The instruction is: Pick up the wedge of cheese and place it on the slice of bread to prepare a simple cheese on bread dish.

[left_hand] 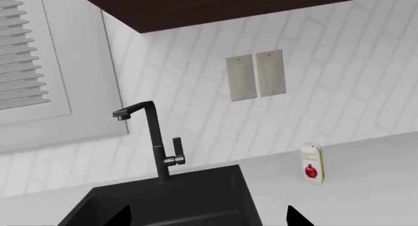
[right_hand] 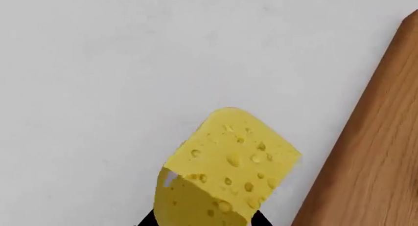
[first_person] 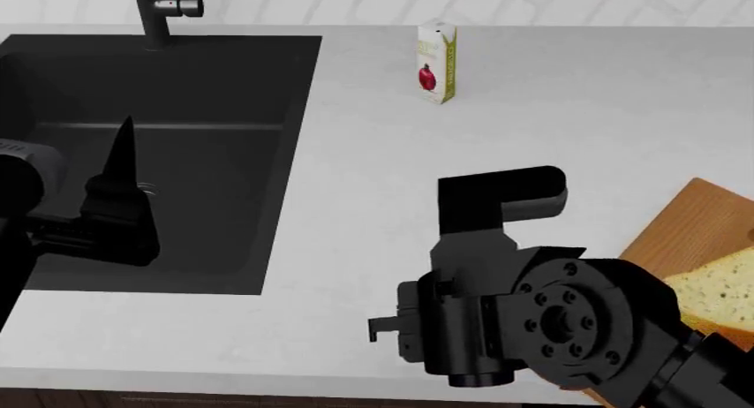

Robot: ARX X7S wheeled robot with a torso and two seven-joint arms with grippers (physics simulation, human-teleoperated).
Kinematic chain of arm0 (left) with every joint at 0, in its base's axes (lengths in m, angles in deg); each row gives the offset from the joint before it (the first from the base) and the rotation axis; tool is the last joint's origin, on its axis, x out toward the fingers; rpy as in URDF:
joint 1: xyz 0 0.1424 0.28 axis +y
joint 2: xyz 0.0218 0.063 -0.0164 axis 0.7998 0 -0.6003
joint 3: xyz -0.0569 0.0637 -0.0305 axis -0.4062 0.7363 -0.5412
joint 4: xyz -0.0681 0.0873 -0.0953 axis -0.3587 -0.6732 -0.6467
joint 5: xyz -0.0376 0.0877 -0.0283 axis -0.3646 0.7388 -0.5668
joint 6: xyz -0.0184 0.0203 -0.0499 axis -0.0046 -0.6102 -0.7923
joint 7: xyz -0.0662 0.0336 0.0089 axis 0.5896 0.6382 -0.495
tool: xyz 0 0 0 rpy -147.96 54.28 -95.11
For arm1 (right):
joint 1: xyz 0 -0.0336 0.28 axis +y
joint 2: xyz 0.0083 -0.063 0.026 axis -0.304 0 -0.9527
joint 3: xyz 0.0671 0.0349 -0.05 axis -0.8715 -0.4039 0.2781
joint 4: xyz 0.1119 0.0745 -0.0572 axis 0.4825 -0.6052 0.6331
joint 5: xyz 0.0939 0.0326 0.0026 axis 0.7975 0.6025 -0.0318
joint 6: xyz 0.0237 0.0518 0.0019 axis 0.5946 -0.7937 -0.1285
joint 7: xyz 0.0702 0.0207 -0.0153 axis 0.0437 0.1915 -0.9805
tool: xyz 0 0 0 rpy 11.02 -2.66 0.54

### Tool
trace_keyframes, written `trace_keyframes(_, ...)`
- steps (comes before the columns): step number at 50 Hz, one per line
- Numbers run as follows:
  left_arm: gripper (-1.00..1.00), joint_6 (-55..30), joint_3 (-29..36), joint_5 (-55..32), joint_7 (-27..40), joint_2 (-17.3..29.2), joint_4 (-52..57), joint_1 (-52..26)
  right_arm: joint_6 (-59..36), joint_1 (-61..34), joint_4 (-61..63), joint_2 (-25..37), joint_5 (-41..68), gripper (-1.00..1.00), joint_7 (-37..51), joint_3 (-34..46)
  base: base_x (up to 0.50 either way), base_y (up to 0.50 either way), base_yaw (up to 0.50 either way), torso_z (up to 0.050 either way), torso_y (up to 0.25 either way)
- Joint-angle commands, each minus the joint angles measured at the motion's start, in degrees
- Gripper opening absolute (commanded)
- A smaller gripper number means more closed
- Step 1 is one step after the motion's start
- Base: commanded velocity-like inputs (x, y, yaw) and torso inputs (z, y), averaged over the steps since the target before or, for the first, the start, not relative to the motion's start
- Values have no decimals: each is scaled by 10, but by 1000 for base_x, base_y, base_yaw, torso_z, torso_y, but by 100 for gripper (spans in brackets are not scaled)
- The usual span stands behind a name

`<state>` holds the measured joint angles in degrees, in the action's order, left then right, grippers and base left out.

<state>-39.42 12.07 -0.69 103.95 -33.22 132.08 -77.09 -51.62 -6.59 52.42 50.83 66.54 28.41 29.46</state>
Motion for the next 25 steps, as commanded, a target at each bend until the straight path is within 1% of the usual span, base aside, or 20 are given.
trace_keyframes(1,100,1,0,-3,3,1,-2,0,3,0,11,6,-7,-100,-1,1,0,0,0,0,0)
trace_keyframes(12,100,6,-1,-7,4,3,1,1,9,-49,78,28,-18,-100,35,-21,0,0,0,0,0)
trace_keyframes(21,100,8,0,-9,6,4,0,2,-13,-146,129,65,14,-100,51,-70,0,0,0,0,0)
trace_keyframes(25,100,9,2,-9,8,4,-2,2,-52,-211,123,87,25,-100,33,-86,0,0,0,0,0)
